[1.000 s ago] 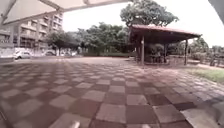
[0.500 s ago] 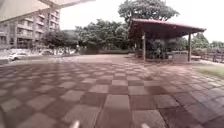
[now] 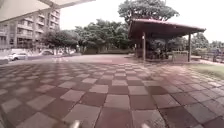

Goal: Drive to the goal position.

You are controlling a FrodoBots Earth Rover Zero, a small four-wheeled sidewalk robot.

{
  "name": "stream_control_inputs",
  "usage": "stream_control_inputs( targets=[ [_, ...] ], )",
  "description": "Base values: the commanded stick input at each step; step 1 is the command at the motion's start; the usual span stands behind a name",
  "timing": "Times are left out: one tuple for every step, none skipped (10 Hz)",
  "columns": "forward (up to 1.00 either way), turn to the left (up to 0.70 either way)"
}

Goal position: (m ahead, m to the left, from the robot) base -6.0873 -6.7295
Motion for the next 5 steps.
stream_control_inputs(
  targets=[
    [0.70, 0.00],
    [0.70, 0.00],
    [0.70, 0.00],
    [0.70, 0.00],
    [0.70, 0.00]
  ],
)
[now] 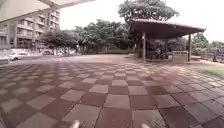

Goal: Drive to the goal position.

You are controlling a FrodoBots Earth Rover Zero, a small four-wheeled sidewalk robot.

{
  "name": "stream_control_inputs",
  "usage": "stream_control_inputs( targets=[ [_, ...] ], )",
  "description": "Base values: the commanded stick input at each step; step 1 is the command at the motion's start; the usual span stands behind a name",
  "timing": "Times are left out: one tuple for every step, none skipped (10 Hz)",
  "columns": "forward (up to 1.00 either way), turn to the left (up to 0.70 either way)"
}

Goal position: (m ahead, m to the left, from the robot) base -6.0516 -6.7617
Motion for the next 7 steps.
stream_control_inputs(
  targets=[
    [0.70, 0.00],
    [0.70, 0.00],
    [0.70, 0.00],
    [0.70, 0.00],
    [0.70, 0.00],
    [0.70, 0.00],
    [0.70, 0.00]
  ],
)
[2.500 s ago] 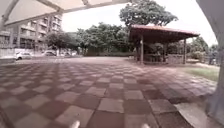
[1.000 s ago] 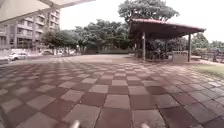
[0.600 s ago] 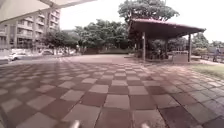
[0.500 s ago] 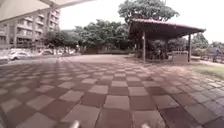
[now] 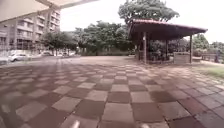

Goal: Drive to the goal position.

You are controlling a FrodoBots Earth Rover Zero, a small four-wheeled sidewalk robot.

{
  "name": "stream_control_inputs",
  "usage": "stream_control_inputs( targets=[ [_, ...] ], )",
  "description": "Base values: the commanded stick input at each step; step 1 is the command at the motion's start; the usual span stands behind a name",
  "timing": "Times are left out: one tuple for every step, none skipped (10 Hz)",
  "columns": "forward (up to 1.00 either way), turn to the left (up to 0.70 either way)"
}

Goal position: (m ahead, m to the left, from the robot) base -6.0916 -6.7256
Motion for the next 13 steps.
stream_control_inputs(
  targets=[
    [0.70, 0.00],
    [0.70, -0.08],
    [0.70, -0.23],
    [0.70, -0.27],
    [0.70, -0.27],
    [0.70, -0.27],
    [0.70, -0.27],
    [0.70, -0.27],
    [0.70, -0.27],
    [0.70, -0.27],
    [0.70, -0.27],
    [0.70, -0.27],
    [0.41, -0.34]
  ],
)
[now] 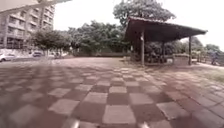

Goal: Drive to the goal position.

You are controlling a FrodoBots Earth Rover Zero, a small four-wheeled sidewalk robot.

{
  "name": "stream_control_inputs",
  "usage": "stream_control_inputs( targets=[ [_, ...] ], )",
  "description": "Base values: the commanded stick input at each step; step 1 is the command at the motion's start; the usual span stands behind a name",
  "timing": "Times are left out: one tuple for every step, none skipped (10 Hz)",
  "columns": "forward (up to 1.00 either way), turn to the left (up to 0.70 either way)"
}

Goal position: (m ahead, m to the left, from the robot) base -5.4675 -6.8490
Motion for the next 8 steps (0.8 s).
stream_control_inputs(
  targets=[
    [0.00, -0.45],
    [0.00, -0.45],
    [0.00, -0.45],
    [0.00, -0.45],
    [0.00, -0.45],
    [0.00, 0.00],
    [0.00, 0.00],
    [0.00, 0.00]
  ],
)
